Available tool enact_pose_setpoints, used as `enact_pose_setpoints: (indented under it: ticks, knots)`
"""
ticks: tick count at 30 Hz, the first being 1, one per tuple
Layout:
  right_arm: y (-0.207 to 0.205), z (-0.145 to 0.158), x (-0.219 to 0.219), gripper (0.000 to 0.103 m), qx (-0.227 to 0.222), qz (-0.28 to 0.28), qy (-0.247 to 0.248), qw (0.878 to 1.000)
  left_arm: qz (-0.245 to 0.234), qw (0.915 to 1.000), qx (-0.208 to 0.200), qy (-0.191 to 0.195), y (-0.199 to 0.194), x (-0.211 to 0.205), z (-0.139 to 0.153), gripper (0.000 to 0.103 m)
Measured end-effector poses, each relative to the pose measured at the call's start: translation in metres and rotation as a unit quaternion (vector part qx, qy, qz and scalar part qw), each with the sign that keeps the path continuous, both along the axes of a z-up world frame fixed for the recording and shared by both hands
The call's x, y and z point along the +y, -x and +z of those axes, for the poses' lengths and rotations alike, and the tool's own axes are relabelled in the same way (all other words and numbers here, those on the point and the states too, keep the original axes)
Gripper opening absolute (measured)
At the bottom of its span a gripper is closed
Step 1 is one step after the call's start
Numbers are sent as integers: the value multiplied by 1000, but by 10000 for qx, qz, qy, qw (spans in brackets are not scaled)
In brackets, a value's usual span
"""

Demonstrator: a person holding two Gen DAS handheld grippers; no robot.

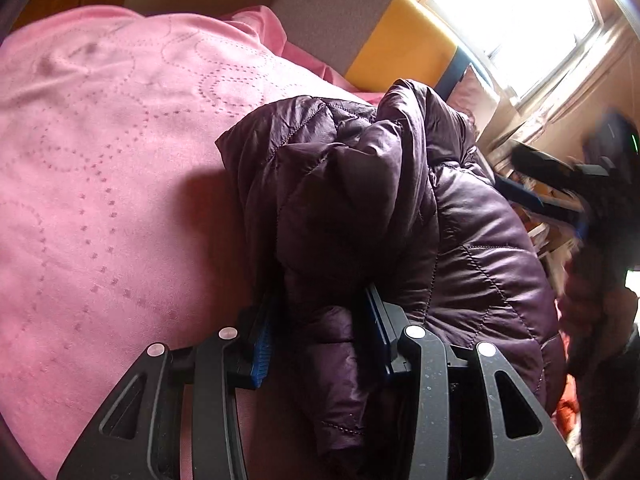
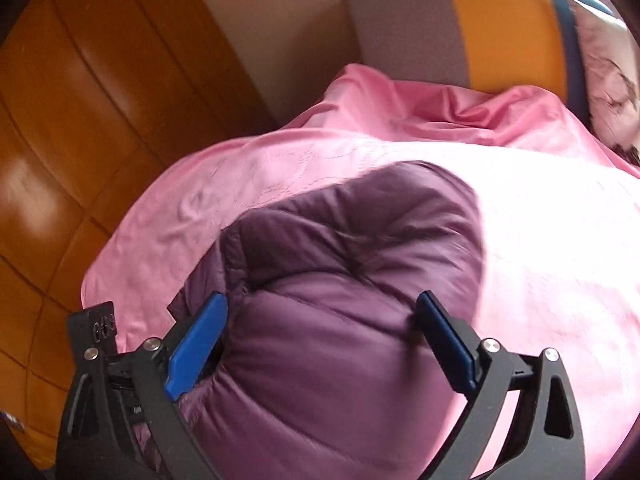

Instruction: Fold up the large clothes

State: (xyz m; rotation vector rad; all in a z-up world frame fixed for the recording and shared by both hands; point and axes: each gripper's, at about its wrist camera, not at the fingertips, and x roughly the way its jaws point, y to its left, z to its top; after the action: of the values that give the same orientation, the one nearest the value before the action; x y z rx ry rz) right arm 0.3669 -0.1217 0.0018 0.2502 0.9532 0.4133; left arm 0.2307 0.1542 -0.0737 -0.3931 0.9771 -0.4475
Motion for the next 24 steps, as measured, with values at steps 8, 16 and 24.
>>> enact_pose_setpoints:
  ticks: [8,16,24]
  knots:
    - [33,-67,-58,101,1135,-150,-1594,9806,40,9983,146,559,1,13,-10,41]
    - [54,-64,-74,63,839,139,-2130,9734,139,9900,153,1394,13,15,-11,38]
    - [102,-20,-167,57,-28,-430,-1987,9791,-766,9884,0,1314,-5,-79,22,35]
